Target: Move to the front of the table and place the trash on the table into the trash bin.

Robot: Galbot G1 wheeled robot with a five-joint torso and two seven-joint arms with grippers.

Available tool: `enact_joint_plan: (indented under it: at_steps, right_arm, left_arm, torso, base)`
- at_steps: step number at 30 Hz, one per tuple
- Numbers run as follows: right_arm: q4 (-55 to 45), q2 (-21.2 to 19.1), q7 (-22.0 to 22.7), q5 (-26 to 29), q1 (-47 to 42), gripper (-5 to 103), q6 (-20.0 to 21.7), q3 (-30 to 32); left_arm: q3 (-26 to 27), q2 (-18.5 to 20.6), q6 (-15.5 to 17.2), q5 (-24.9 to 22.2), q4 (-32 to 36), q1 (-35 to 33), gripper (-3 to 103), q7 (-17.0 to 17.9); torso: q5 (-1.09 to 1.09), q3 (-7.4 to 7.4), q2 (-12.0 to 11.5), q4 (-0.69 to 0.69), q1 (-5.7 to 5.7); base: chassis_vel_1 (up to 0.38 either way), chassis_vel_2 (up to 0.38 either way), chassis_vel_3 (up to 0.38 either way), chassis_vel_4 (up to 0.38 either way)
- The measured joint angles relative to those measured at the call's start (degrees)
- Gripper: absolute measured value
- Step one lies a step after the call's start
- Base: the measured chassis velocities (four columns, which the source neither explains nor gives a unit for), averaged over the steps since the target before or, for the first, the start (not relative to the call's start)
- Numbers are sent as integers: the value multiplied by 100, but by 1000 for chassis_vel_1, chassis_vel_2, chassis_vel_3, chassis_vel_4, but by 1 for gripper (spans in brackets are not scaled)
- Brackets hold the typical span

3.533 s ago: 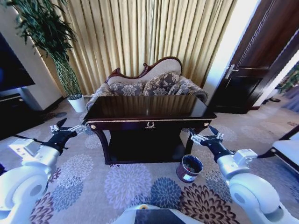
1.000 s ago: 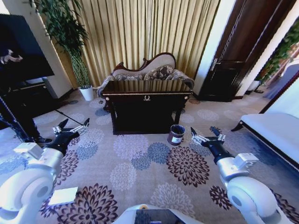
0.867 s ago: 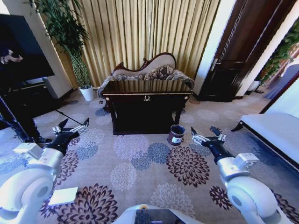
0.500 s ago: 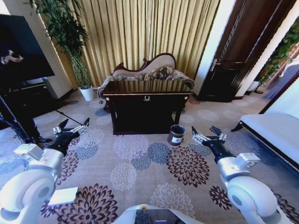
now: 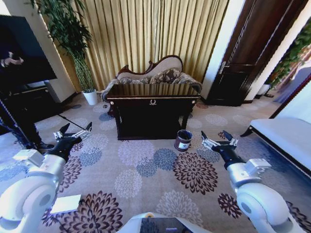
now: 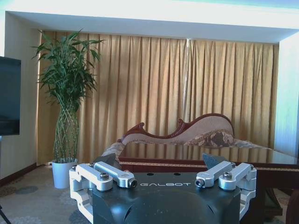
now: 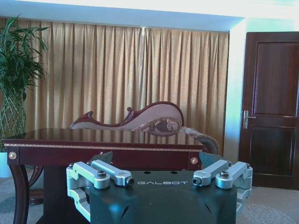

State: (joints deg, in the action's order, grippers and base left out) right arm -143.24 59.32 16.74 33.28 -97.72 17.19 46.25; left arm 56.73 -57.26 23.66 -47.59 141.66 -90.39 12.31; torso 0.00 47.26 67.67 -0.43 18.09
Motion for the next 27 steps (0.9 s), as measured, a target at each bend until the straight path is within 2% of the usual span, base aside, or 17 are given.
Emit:
enact_joint_plan:
  at_steps: [27]
  right_arm:
    - [0,-1,1,4,0,100,7,1]
  left_arm:
    - [2,1,9,-2,1,0,100,0]
  torso:
    - [0,0,0,0,0]
  base:
    - [0,0,0,0]
